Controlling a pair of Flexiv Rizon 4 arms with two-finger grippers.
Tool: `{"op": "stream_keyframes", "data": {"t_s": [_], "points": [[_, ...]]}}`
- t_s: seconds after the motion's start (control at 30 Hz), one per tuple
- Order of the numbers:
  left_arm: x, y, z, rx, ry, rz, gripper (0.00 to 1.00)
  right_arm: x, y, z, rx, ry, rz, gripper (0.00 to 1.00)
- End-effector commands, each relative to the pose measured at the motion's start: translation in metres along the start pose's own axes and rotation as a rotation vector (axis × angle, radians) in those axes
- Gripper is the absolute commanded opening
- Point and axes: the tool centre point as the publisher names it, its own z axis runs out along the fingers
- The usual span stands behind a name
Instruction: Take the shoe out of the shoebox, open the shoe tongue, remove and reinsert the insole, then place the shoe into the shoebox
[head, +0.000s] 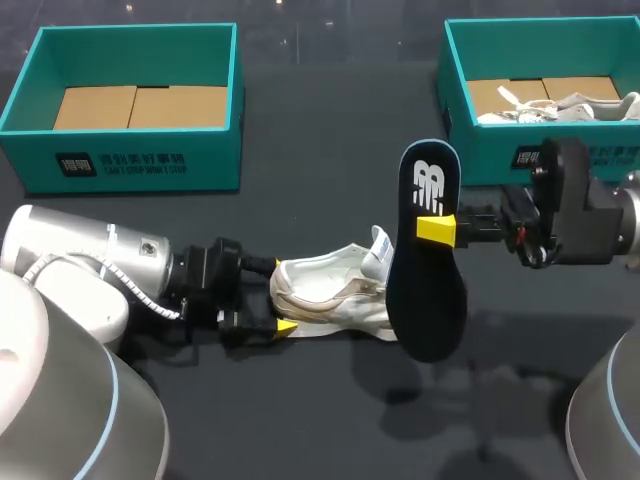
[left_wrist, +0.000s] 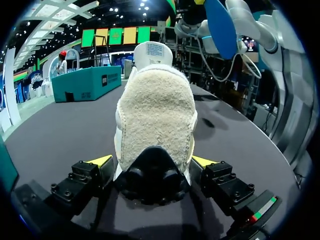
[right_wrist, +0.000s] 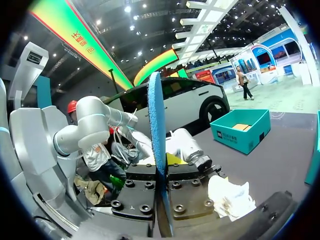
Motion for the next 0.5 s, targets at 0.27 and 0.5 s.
{"op": "stream_keyframes", "data": {"t_s": [0.27,0.5], "points": [[-0.002,-0.016,-0.040,-0.327,0.025,0.026,1.00,-0.001,-0.001,0.002,0.000,-0.001,0.000,0.00],[-0.002,-0.016,-0.040,-0.327,0.025,0.026,1.00,-0.001,-0.001,0.002,0.000,-0.001,0.000,0.00]]}}
